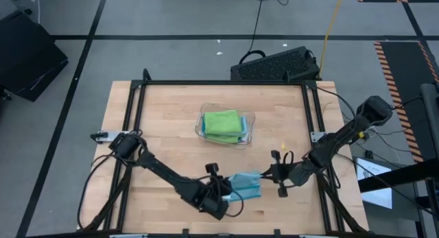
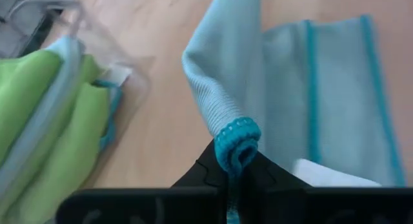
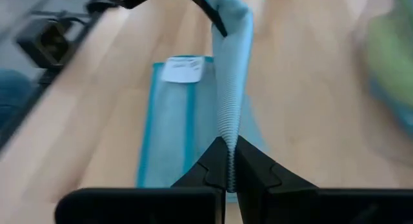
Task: Fold microfiber towels
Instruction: Fold the blue microfiber cloth
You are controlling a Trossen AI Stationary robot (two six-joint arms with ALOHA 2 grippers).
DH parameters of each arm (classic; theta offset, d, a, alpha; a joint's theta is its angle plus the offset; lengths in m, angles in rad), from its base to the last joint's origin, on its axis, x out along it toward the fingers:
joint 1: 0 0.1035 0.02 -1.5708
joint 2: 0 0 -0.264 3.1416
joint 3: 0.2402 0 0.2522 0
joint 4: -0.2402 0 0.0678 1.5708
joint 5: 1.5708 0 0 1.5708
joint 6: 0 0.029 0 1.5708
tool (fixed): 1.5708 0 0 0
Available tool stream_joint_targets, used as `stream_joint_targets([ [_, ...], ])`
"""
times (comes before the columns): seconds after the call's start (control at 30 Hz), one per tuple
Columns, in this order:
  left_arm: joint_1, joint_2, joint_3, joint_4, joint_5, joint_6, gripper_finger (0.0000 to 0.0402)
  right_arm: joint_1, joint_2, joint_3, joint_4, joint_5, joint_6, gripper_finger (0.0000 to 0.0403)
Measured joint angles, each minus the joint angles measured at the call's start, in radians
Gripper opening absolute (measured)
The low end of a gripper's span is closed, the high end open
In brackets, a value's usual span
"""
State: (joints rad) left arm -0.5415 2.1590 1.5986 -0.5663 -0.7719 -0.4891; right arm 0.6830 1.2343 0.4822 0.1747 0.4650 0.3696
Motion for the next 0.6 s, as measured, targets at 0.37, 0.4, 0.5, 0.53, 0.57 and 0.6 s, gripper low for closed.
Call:
stream_joint_targets([
  [0.37,-0.043,0.001,-0.059,0.094,0.075,0.038,0.0007,-0.01,0.176,-0.021,0.256,-0.178,0.093,0.0009],
  [0.4,-0.045,0.001,-0.066,0.102,0.077,0.038,0.0007,-0.012,0.193,-0.021,0.27,-0.18,0.098,0.0009],
  [0.5,-0.051,0.001,-0.074,0.13,0.1,0.035,0.0019,-0.015,0.237,-0.021,0.281,-0.182,0.112,0.0009],
  [0.53,-0.052,0.001,-0.076,0.137,0.105,0.035,0.0022,-0.015,0.25,-0.021,0.289,-0.182,0.116,0.0009],
  [0.57,-0.053,0.001,-0.077,0.146,0.113,0.037,0.0024,-0.015,0.262,-0.021,0.298,-0.183,0.116,0.0009],
  [0.6,-0.054,0.001,-0.077,0.155,0.118,0.044,0.0024,-0.014,0.273,-0.021,0.308,-0.187,0.116,0.0009],
])
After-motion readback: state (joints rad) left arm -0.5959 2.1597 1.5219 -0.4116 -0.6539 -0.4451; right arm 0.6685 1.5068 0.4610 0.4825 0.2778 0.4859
